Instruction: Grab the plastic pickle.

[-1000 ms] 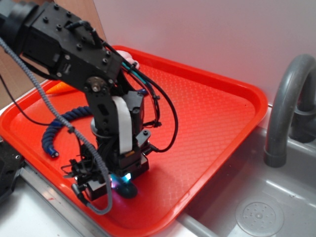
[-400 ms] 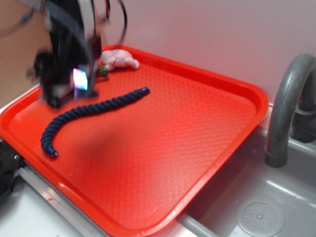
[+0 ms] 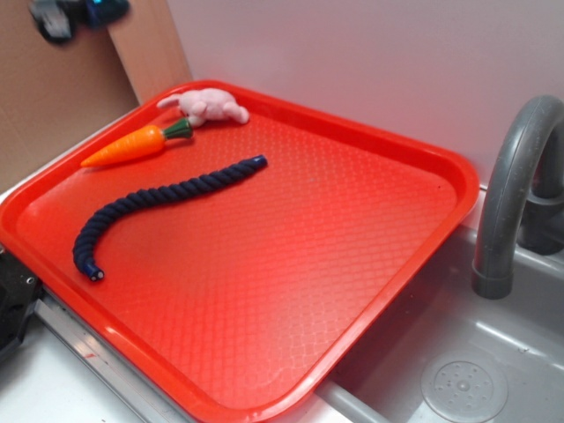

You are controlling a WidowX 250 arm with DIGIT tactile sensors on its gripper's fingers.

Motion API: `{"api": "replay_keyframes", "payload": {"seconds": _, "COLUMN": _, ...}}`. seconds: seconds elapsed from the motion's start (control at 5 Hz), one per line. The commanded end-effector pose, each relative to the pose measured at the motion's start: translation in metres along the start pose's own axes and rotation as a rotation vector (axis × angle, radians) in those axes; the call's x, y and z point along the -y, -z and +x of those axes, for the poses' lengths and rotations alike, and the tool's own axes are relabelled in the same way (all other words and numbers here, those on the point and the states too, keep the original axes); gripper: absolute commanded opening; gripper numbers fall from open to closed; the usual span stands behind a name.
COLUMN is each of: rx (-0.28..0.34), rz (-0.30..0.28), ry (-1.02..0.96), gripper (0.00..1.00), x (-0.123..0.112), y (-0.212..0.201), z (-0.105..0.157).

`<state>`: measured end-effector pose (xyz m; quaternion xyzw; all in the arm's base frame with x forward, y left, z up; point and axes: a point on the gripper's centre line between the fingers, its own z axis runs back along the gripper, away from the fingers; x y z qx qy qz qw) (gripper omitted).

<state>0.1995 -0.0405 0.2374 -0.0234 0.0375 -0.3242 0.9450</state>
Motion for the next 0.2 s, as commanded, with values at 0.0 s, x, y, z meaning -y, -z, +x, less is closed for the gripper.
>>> {"api": "replay_keyframes", "payload": {"seconds": 0.0, "rx": 0.136, "rz": 0.138, "ry": -0.496, "gripper": 0.00, "x": 0.0511, "y": -0.0270, "z": -0.0082}}
